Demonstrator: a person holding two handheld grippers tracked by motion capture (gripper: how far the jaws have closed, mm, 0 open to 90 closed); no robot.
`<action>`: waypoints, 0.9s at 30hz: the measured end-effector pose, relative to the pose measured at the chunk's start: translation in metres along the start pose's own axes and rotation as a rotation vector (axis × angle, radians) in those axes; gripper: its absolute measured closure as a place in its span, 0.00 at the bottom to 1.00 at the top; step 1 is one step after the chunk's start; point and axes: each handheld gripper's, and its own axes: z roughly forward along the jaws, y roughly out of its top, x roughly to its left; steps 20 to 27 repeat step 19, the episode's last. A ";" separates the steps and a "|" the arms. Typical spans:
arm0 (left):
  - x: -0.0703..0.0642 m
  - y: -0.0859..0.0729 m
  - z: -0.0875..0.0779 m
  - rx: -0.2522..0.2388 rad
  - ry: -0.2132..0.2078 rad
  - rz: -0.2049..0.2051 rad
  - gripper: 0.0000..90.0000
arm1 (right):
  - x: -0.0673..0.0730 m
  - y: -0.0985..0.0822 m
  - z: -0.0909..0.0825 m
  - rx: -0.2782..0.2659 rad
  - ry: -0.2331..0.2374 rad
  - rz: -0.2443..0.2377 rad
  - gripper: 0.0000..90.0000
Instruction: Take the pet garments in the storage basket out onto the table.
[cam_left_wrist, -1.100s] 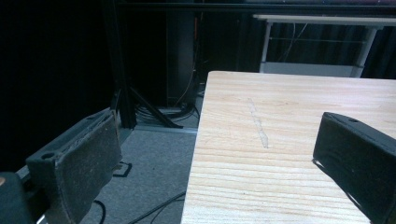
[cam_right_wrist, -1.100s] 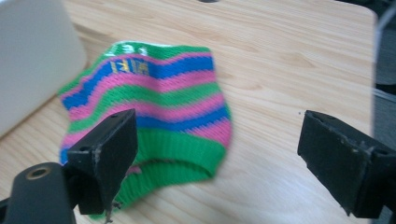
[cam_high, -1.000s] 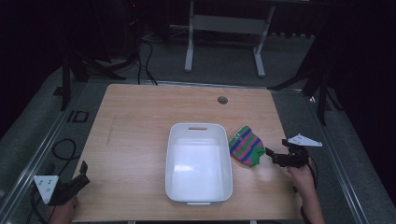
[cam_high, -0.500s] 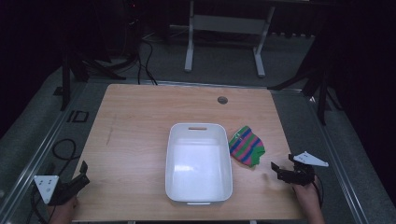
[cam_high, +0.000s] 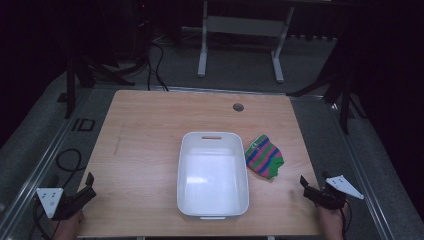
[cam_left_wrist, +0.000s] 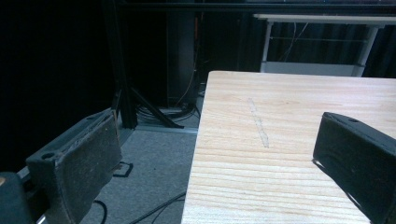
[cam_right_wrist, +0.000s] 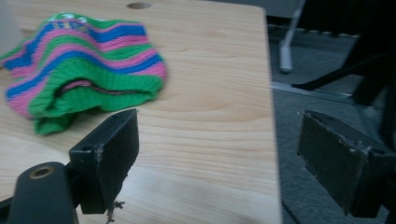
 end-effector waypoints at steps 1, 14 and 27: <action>0.000 0.000 0.000 0.000 0.000 -0.001 0.01 | 0.000 0.000 -0.001 -0.009 -0.022 -0.001 0.14; 0.000 0.000 0.000 0.000 0.001 -0.002 0.02 | -0.006 -0.002 -0.003 -0.031 -0.146 0.056 0.14; 0.000 0.000 0.000 0.000 0.002 -0.006 0.01 | -0.005 -0.002 -0.001 -0.014 -0.149 0.048 0.15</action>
